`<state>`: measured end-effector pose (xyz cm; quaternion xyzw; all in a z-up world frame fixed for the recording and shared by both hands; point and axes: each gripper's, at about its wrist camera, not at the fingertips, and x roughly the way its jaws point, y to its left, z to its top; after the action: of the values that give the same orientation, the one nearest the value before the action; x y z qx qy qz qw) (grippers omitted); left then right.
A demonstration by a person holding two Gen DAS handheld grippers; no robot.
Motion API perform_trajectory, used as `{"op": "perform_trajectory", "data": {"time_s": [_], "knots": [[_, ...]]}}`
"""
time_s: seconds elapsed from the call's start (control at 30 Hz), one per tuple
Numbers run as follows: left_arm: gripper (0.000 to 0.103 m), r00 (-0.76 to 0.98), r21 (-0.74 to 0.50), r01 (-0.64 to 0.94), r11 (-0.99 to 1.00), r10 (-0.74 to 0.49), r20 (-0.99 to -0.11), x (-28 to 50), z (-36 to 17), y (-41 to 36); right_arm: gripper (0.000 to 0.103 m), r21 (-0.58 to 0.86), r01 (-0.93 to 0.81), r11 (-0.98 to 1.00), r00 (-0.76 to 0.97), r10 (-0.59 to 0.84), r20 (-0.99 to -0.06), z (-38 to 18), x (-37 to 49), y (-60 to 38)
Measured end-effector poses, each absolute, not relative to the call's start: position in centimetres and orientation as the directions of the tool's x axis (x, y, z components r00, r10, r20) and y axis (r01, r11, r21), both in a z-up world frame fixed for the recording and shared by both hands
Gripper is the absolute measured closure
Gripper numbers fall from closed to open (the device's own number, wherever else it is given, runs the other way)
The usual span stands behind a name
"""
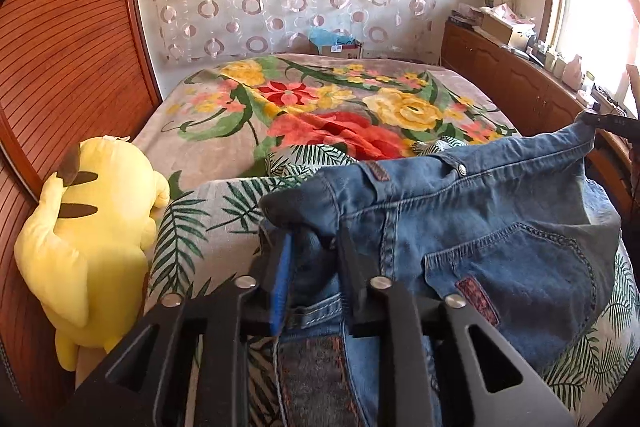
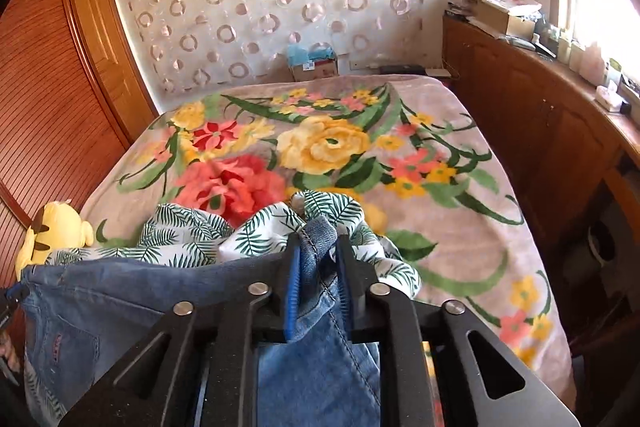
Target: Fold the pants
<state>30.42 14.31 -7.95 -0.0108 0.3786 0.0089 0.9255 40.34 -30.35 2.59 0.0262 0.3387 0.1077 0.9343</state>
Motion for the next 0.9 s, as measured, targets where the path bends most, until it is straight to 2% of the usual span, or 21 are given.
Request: {"op": "perform_trajectory", "data": {"time_s": [0.03,0.07,0.1,0.13,0.17,0.23,0.53,0.73,0.9], "knots": [[0.061,0.712,-0.010,-0.022,1.000,0.009,-0.702,30.0,-7.8,14.3,0.075,0.114,-0.190,0.975,0.747,0.219,-0.627,2.5,39.9,-30.5],[0.055,0.713,-0.016,-0.012,1.000,-0.003,-0.702,29.5,-7.8,14.3,0.070,0.109,-0.192,0.975,0.748,0.217,-0.627,2.5,39.4,-30.6],[0.053,0.712,-0.021,-0.003,1.000,-0.012,-0.702,29.0,-7.7,14.4,0.069,0.105,-0.190,0.976,0.750,0.214,-0.626,2.5,38.8,-30.8],[0.046,0.710,-0.018,0.000,1.000,-0.013,-0.704,28.5,-7.6,14.3,0.068,0.098,-0.193,0.976,0.750,0.211,-0.627,2.6,38.2,-30.6],[0.035,0.711,-0.013,0.004,1.000,-0.012,-0.703,28.0,-7.6,14.2,0.068,0.089,-0.201,0.975,0.751,0.212,-0.625,2.7,37.3,-30.7],[0.023,0.717,-0.022,0.014,1.000,-0.025,-0.697,27.1,-7.3,14.1,0.067,0.068,-0.222,0.973,0.753,0.215,-0.621,3.2,34.1,-29.3],[0.022,0.704,-0.059,0.027,0.998,-0.060,-0.708,23.4,-8.3,13.6,0.061,0.087,-0.354,0.931,0.700,0.325,-0.636,1.7,26.1,-27.4],[0.022,0.686,-0.070,0.006,0.998,-0.055,-0.725,21.2,-9.8,14.6,0.057,0.125,-0.414,0.902,0.628,0.382,-0.678,-0.9,24.5,-26.0],[0.023,0.656,-0.079,0.002,0.997,-0.061,-0.752,20.7,-11.4,15.3,0.043,0.162,-0.428,0.889,0.586,0.409,-0.700,-2.3,24.6,-25.3]]}}
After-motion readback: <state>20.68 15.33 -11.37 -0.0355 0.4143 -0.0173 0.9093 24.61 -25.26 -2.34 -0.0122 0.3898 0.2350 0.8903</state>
